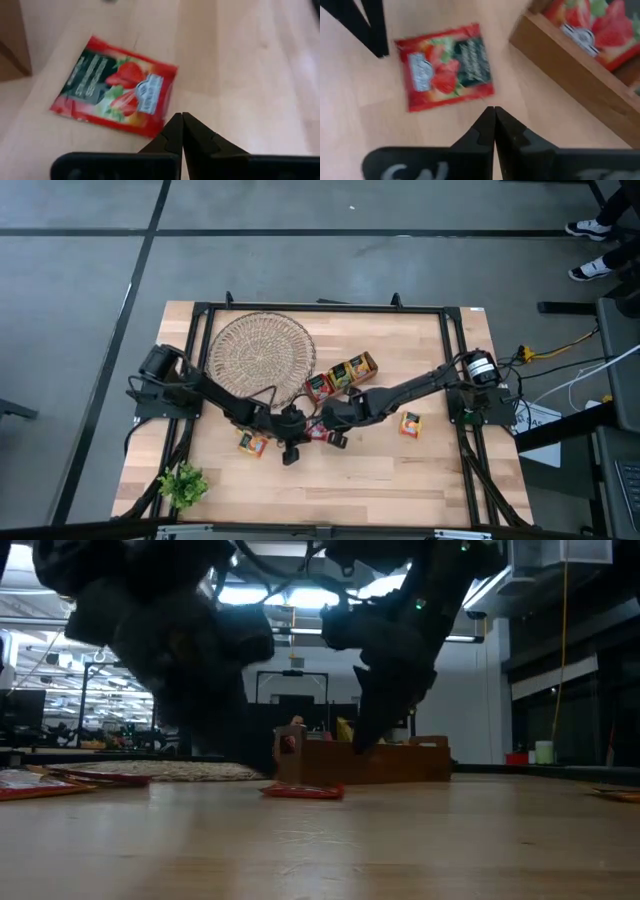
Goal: Pick & Place Tea
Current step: Put the red tea bag into the left section of the wooden organizer
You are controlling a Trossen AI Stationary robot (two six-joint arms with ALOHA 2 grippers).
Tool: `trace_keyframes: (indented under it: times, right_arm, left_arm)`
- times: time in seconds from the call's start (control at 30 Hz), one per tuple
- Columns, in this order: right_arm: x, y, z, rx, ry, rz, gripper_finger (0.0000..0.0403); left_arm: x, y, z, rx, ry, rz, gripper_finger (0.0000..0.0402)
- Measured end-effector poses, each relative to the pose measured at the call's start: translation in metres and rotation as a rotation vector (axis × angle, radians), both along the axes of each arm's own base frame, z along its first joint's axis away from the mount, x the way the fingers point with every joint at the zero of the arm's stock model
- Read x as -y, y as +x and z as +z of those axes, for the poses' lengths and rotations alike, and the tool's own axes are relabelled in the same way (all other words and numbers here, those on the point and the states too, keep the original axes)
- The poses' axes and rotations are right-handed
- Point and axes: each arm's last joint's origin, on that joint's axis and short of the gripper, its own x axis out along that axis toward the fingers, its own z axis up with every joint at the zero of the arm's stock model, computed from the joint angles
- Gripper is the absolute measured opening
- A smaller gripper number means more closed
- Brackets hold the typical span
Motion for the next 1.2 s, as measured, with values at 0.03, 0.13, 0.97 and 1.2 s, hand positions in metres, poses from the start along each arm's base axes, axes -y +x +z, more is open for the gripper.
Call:
trace_keyframes:
  times: [0.03,0.13,0.97,1.2]
  right_arm:
    - [0.002,-0.001,-0.001,-0.013,-0.003,-0.005,0.0010]
    - [0.003,-0.002,-0.001,-0.027,-0.009,-0.001,0.0010]
    - [0.011,-0.034,-0.042,-0.007,0.196,-0.055,0.0156]
    - [0.012,-0.034,-0.043,0.001,0.197,-0.055,0.0156]
  left_arm:
    - [0.000,0.000,-0.003,-0.011,0.000,0.004,0.0002]
    - [-0.002,0.002,-0.012,-0.035,-0.013,0.026,0.0002]
    - [0.000,-0.005,-0.003,-0.021,0.160,0.032,0.0002]
    - [0.003,0.001,0.005,0.075,0.165,-0.007,0.0002]
